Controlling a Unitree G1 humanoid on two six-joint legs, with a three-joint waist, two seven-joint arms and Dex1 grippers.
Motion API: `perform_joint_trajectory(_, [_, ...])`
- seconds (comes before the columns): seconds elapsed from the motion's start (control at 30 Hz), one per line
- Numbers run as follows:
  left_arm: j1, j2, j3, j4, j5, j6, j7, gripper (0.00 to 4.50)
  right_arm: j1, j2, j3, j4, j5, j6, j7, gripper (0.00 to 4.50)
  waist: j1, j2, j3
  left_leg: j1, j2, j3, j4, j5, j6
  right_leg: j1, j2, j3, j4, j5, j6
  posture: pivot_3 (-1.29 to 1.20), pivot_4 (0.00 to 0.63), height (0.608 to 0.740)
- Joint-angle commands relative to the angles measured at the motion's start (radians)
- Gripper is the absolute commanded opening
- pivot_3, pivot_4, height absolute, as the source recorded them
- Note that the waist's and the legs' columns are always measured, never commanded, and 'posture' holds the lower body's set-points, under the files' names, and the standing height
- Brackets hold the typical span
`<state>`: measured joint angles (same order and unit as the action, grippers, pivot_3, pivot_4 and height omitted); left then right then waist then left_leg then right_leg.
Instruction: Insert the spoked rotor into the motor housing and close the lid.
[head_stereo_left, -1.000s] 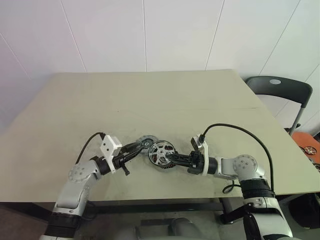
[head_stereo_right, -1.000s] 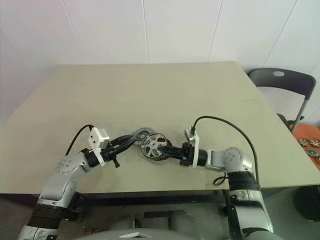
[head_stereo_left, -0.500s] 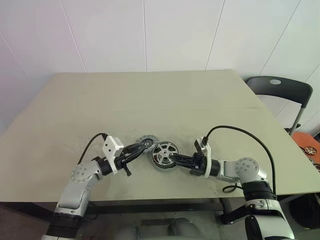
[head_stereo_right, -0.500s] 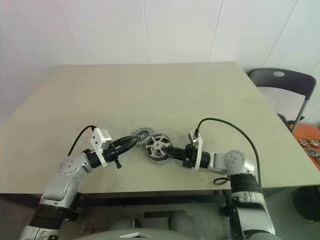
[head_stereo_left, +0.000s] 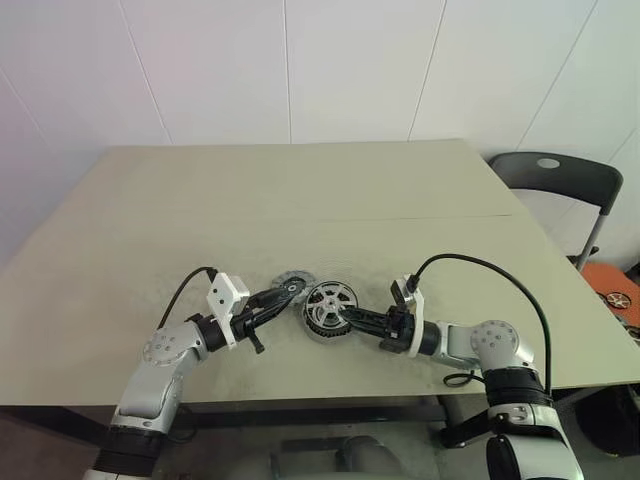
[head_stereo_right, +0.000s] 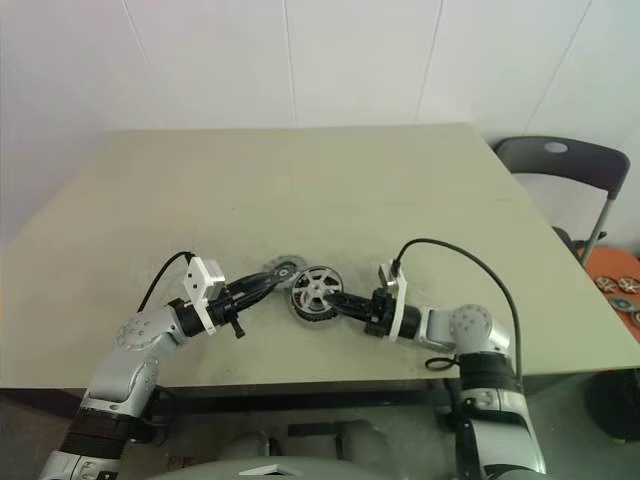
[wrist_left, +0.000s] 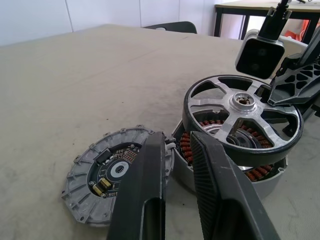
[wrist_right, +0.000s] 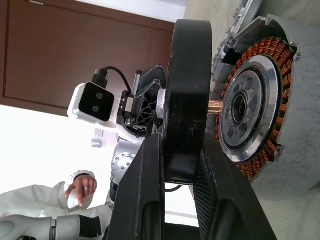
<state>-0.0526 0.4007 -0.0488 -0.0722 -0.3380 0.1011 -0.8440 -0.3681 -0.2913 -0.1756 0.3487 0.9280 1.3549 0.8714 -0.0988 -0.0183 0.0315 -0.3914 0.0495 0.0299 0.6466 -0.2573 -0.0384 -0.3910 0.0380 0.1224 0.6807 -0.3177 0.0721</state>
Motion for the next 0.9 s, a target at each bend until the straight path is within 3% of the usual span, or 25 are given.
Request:
perform_joint_trajectory(0.03, [-0.016, 0.0, 0.001, -0.024, -0.003, -0.007, 0.002, 0.92, 0.004, 0.025, -0.002, -0.009, 0.017, 0.028, -0.006, 0.4, 0.0, 0.0, 0.0, 0.0, 0.0, 0.0, 0.0, 0.0, 0.0, 0.0, 0.0, 0.0, 0.0, 0.0, 0.0, 0.0, 0.0, 0.74])
perform_joint_trajectory(0.7, [-0.014, -0.002, -0.001, -0.024, 0.003, -0.009, 0.007, 0.92, 0.006, 0.023, 0.017, -0.019, 0.006, 0.039, 0.008, 0.4, 0.001, 0.0, 0.0, 0.0, 0.0, 0.0, 0.0, 0.0, 0.0, 0.0, 0.0, 0.0, 0.0, 0.0, 0.0, 0.0, 0.0, 0.74])
perform_joint_trajectory(0.9, [-0.014, -0.007, -0.007, -0.028, 0.003, -0.007, 0.009, 0.92, 0.003, 0.033, 0.016, -0.028, 0.006, 0.014, 0.019, 2.38, -0.001, 0.0, 0.0, 0.0, 0.0, 0.0, 0.0, 0.0, 0.0, 0.0, 0.0, 0.0, 0.0, 0.0, 0.0, 0.0, 0.0, 0.74])
